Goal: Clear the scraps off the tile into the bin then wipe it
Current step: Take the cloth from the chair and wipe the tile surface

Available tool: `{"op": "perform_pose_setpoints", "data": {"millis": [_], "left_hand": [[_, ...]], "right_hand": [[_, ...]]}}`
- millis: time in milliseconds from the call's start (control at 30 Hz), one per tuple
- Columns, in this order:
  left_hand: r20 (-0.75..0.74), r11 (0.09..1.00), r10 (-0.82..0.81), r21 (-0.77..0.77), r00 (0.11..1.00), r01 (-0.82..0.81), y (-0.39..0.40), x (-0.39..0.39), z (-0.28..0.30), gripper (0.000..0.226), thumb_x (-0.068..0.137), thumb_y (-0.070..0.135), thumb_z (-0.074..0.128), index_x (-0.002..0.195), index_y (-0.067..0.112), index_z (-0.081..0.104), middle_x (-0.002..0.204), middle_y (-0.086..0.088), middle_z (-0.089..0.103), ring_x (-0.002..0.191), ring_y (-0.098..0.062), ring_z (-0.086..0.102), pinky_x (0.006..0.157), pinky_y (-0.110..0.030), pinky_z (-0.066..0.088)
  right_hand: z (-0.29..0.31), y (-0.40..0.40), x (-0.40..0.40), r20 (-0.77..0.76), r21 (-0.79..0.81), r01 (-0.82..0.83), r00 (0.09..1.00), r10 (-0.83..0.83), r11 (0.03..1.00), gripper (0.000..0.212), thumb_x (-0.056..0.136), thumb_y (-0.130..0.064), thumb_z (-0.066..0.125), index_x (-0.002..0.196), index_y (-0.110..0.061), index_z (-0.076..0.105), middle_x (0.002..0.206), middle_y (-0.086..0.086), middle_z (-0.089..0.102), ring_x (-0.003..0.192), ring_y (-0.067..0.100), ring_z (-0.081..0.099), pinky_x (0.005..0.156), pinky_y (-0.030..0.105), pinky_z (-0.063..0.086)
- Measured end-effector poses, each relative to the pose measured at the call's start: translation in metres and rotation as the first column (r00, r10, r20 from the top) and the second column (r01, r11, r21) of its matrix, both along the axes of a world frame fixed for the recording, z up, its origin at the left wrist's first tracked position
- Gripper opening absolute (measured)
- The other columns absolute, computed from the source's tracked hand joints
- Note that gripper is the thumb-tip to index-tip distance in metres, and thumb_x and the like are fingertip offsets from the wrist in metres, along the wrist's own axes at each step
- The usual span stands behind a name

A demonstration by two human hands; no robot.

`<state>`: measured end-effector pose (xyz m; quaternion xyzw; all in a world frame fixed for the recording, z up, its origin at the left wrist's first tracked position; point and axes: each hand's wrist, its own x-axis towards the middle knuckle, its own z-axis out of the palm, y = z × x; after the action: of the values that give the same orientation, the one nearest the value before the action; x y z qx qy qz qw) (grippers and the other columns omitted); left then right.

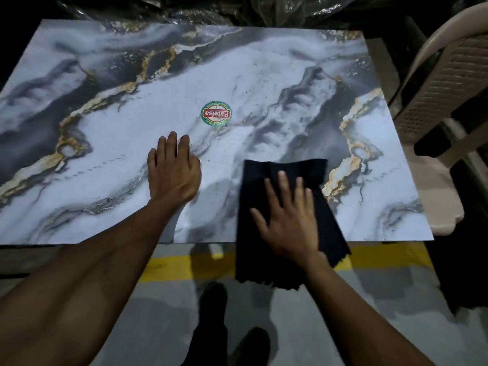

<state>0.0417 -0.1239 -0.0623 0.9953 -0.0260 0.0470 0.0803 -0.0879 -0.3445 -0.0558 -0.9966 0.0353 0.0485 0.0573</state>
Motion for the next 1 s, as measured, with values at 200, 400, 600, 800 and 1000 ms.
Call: {"op": "perform_pose_setpoints", "data": {"millis": [200, 400, 600, 800, 1000], "left_hand": [[-0.016, 0.998, -0.016, -0.054, 1.0, 0.015, 0.003, 0.001, 0.002, 0.055, 0.093, 0.033, 0.026, 0.142, 0.014, 0.04, 0.153, -0.013, 0.035, 0.141, -0.034, 0.029, 0.113, -0.05, 0.022], [0.03, 0.991, 0.012, -0.136, 0.999, -0.008, 0.004, 0.0, 0.003, 0.047, 0.095, 0.03, 0.033, 0.133, 0.012, 0.054, 0.142, -0.012, 0.052, 0.134, -0.031, 0.044, 0.108, -0.046, 0.032], [0.014, 0.965, -0.038, -0.259, 0.999, 0.041, 0.025, 0.019, 0.021, 0.052, 0.086, 0.034, 0.037, 0.129, 0.014, 0.057, 0.131, -0.007, 0.06, 0.12, -0.03, 0.053, 0.098, -0.041, 0.039], [-0.141, 0.979, -0.163, -0.142, 0.976, 0.143, 0.087, 0.077, 0.021, 0.071, 0.086, 0.054, 0.031, 0.15, 0.026, 0.021, 0.162, -0.007, 0.013, 0.149, -0.025, 0.007, 0.119, -0.045, 0.005], [-0.148, 0.965, -0.259, 0.0, 0.954, 0.262, 0.112, 0.11, 0.012, 0.071, 0.091, 0.059, 0.02, 0.153, 0.024, 0.019, 0.163, -0.008, 0.01, 0.15, -0.028, 0.004, 0.121, -0.047, 0.002]], "right_hand": [[0.01, -0.064, 0.037, -0.111, -0.064, 0.317, 0.94, -0.322, 0.946, 0.074, 0.094, -0.068, 0.014, 0.156, -0.029, 0.006, 0.164, 0.008, -0.005, 0.149, 0.04, -0.005, 0.12, 0.054, -0.002], [0.007, 0.022, 0.049, -0.059, -0.058, 0.229, 0.971, -0.232, 0.972, 0.073, 0.091, -0.068, 0.015, 0.155, -0.033, 0.01, 0.164, 0.013, 0.001, 0.147, 0.046, 0.001, 0.118, 0.057, 0.0], [0.011, 0.045, 0.04, -0.068, -0.056, 0.127, 0.989, -0.131, 0.99, 0.074, 0.087, -0.077, 0.02, 0.152, -0.044, 0.007, 0.164, 0.001, 0.001, 0.149, 0.041, 0.002, 0.118, 0.062, 0.002], [0.022, -0.017, 0.054, -0.203, -0.064, 0.493, 0.845, -0.495, 0.868, 0.08, 0.078, -0.087, 0.007, 0.149, -0.052, -0.007, 0.162, -0.007, -0.018, 0.147, 0.041, -0.015, 0.107, 0.075, -0.005], [0.012, 0.128, 0.039, -0.05, -0.062, 0.165, 0.984, -0.168, 0.984, 0.074, 0.085, -0.078, 0.022, 0.151, -0.043, 0.023, 0.163, 0.007, 0.011, 0.144, 0.052, 0.01, 0.108, 0.074, 0.009]]}}
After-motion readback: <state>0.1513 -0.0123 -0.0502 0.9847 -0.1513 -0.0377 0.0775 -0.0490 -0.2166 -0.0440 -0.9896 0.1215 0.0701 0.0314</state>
